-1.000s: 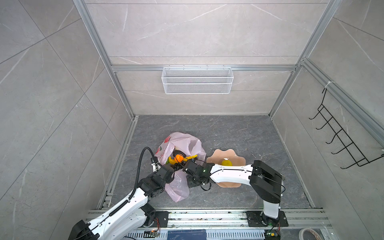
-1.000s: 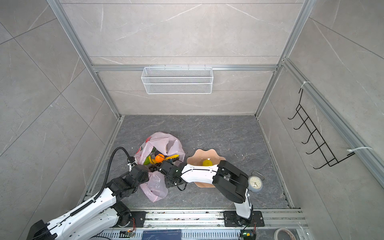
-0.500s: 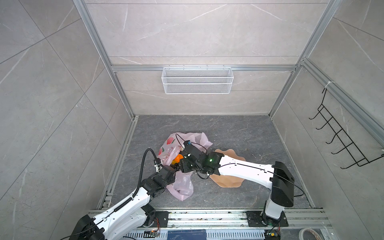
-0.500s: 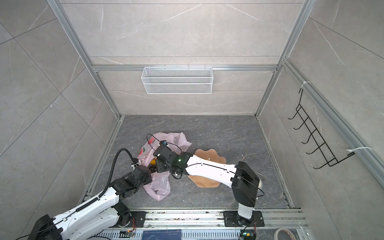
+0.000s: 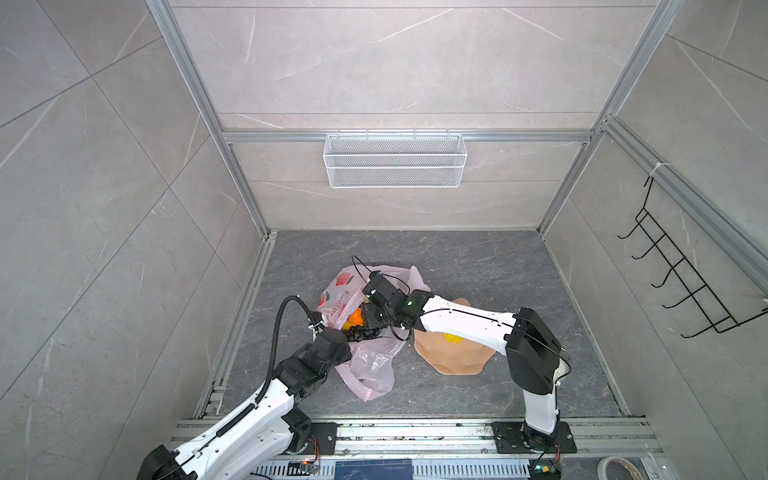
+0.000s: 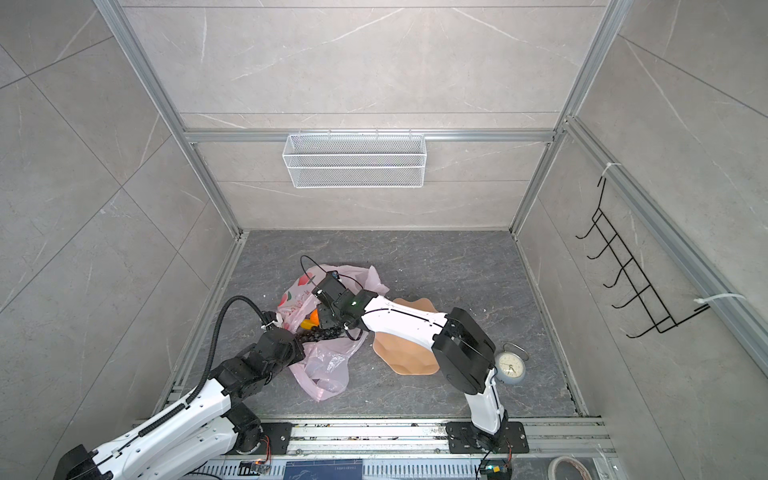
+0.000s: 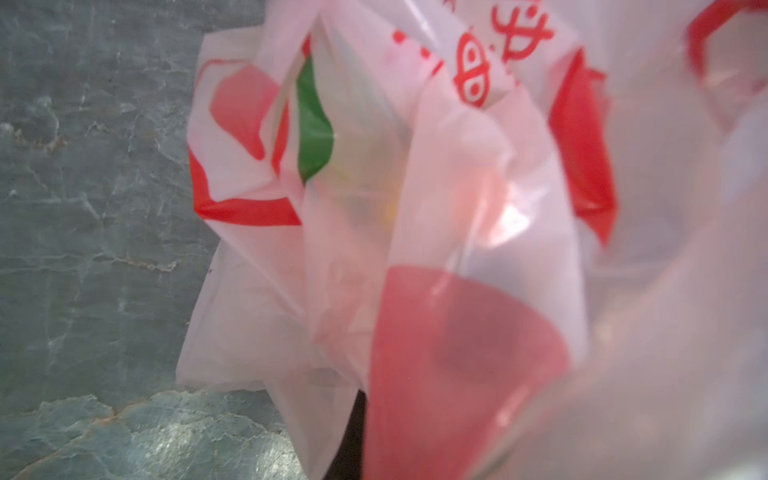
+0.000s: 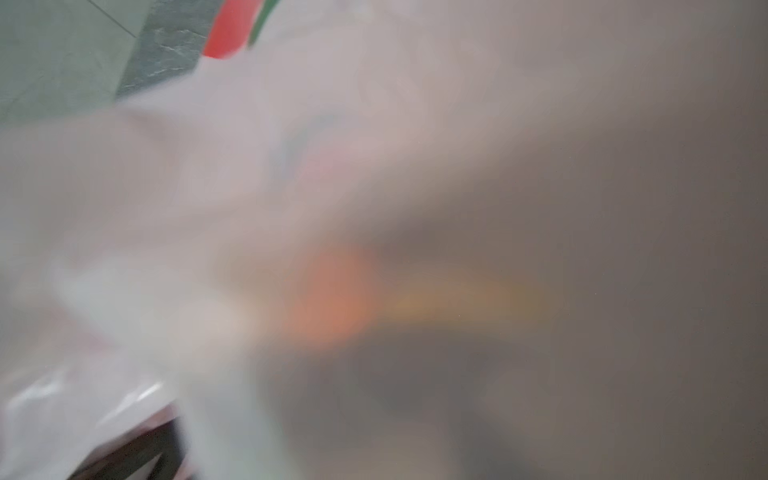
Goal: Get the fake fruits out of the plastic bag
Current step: 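Lower the right gripper into the bag and grasp the pale cream fruit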
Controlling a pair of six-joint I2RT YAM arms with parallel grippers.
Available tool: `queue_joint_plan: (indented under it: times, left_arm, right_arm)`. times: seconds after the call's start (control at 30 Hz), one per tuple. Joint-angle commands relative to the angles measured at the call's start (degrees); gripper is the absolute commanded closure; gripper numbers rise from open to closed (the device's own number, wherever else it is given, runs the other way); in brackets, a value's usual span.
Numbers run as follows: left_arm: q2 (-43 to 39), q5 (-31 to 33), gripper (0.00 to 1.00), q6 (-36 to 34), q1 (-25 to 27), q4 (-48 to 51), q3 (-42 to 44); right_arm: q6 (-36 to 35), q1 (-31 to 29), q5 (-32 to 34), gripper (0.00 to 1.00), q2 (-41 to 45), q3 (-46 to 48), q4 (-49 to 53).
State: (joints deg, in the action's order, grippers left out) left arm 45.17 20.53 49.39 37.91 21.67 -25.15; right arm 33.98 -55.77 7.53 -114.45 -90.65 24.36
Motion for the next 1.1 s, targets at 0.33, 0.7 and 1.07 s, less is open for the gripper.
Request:
queue_joint_plan:
  times: [0.33, 0.7, 1.07]
  left_arm:
    - [5.6, -17.6, 1.0, -8.0, -14.3, -2.3, -6.4]
    - [10.1, -18.0, 1.0, -11.4, -16.7, 0.0, -9.6]
    - [10.2, -18.4, 1.0, -10.6, -16.9, -1.2, -7.6]
  right_arm:
    - [-5.3, 4.3, 4.6, 0.21, -15.2, -17.3, -1.3]
    - [-8.3, 4.5, 6.1, 0.23, -29.0, -38.7, 10.1]
    - [-8.3, 4.6, 8.0, 0.19, -38.9, -52.8, 19.1]
